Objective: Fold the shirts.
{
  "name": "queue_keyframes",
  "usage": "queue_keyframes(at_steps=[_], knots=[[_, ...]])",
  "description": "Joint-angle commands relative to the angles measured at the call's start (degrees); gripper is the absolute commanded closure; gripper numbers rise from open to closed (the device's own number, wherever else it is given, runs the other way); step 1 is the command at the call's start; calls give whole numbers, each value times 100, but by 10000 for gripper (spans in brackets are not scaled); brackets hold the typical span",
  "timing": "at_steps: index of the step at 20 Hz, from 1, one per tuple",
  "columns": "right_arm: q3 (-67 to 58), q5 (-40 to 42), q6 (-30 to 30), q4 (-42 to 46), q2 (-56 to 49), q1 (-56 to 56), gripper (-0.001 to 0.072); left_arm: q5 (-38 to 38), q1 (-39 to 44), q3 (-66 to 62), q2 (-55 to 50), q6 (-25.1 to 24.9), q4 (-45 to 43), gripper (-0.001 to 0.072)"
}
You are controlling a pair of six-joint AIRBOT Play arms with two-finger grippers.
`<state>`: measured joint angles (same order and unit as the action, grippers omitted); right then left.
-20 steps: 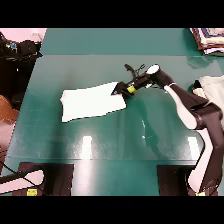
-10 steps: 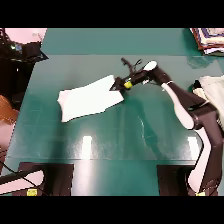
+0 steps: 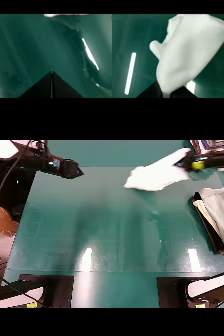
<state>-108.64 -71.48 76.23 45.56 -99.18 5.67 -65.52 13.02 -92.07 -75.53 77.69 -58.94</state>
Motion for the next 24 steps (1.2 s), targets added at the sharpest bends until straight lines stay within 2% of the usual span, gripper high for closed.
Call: queue_keyframes(at_steps=[1,7,11,13,16,19,24], knots=[[-4,66,44,223,404,1325,696,356,505,0,-4,-9,-2,678],[-7,315,39,164,409,2570,696,566,804,0,-4,15,35,678],[-236,372,-439,-1043,409,2957,696,658,807,0,-4,35,26,679],[-739,271,-531,-1128,409,2999,696,656,807,0,-4,35,26,678],[-1150,131,-632,-1099,577,3112,696,649,807,0,-4,33,26,678],[-457,192,-861,-997,1121,3386,696,632,807,0,-4,33,26,678],[619,-522,-861,352,1864,3908,696,605,807,0,-4,31,26,678]])
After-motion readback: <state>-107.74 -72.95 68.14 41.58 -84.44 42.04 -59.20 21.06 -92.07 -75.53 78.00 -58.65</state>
